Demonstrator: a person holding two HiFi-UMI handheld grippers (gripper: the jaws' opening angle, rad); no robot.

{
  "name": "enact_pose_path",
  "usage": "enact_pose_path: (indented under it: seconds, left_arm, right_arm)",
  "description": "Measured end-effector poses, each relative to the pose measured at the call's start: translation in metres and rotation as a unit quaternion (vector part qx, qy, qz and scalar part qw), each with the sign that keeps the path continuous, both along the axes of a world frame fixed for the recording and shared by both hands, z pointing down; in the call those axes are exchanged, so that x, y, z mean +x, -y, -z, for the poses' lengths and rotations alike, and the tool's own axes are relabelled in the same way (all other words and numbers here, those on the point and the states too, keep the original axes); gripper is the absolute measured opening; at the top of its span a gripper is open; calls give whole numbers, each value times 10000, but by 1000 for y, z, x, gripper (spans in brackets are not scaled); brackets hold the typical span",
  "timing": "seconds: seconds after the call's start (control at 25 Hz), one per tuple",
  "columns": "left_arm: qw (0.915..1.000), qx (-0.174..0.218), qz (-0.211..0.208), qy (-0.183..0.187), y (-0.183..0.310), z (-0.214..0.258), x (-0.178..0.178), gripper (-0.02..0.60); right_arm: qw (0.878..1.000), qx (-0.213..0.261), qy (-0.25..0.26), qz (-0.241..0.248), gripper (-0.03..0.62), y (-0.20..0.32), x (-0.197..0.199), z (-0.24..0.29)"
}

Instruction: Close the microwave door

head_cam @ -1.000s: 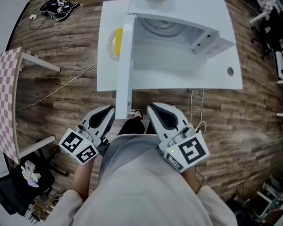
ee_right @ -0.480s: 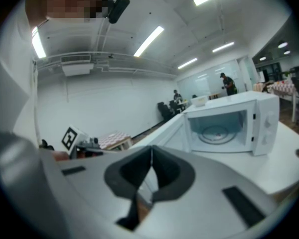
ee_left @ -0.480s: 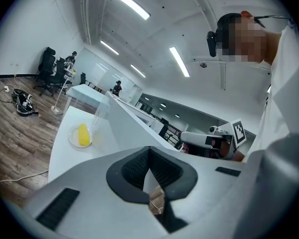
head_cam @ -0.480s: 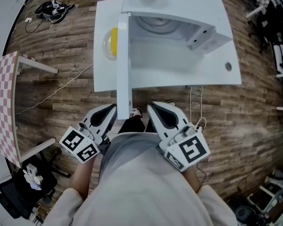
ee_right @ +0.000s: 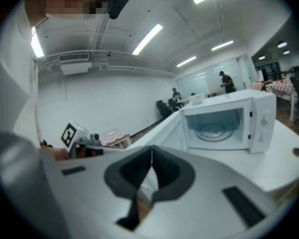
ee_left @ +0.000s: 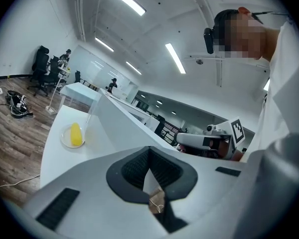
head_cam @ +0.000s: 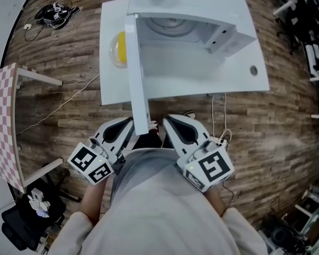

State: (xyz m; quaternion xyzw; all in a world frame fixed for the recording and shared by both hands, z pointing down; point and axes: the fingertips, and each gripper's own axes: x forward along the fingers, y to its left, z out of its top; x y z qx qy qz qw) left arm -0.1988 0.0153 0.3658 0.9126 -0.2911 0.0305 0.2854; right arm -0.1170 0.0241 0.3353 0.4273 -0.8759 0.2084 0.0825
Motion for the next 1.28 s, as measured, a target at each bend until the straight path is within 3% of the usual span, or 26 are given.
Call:
enact_pose_path:
  seconds: [1.0, 1.28]
  left_arm:
    - [9975, -99, -688, -116, 2, 4, 60, 14]
    - [9956, 70, -936, 67, 5, 4, 79, 12]
  right_arm:
    - [9989, -93, 35, -448, 23, 5, 42, -5]
    - [9981, -101, 70, -597, 23, 10, 57, -5]
